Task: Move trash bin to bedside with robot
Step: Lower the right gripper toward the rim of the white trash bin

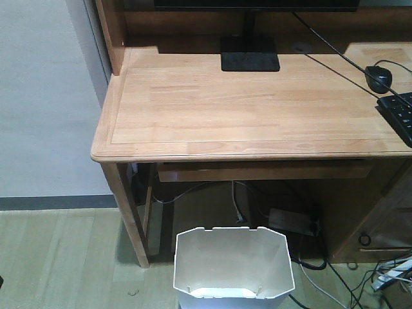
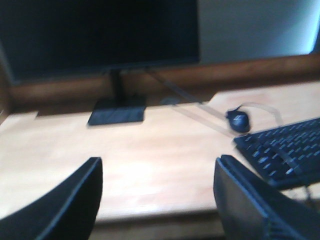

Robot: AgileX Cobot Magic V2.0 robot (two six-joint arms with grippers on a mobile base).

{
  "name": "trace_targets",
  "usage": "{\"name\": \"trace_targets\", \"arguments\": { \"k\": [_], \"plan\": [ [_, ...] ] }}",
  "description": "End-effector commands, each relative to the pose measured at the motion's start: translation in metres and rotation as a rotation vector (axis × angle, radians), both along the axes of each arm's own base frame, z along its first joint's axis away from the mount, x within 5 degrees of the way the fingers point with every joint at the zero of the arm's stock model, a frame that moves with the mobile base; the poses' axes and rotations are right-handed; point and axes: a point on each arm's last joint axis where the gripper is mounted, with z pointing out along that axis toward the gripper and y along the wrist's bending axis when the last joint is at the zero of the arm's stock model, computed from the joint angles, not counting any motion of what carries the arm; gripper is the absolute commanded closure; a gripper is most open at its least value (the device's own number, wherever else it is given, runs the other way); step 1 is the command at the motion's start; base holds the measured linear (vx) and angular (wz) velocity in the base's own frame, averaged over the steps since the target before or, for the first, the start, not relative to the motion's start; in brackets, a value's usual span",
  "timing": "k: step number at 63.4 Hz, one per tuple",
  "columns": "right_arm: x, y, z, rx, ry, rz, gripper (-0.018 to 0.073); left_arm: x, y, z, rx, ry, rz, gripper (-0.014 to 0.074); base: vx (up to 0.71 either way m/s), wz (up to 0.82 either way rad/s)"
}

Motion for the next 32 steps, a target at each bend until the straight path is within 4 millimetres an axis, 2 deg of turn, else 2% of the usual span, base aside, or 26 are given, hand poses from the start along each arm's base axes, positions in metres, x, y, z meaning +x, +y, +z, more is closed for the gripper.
{"name": "trace_targets", "arguments": {
  "k": [1, 15, 32],
  "plan": [
    [0.010, 0.005, 0.010, -0.008, -0.013, 0.052, 0.0086, 0.001, 0.000, 0.001, -0.008, -0.064, -0.004, 0.0602, 0.00, 0.00],
    [0.042, 0.023, -0.007, -0.014, 0.239, 0.172, 0.0086, 0.001, 0.000, 0.001, -0.008, -0.064, -0.004, 0.0602, 0.00, 0.00],
    [0.092, 0.033, -0.028, 0.040, 0.598, 0.187, 0.0086, 0.001, 0.000, 0.001, -0.008, -0.064, -0.004, 0.0602, 0.00, 0.00]
  ]
}}
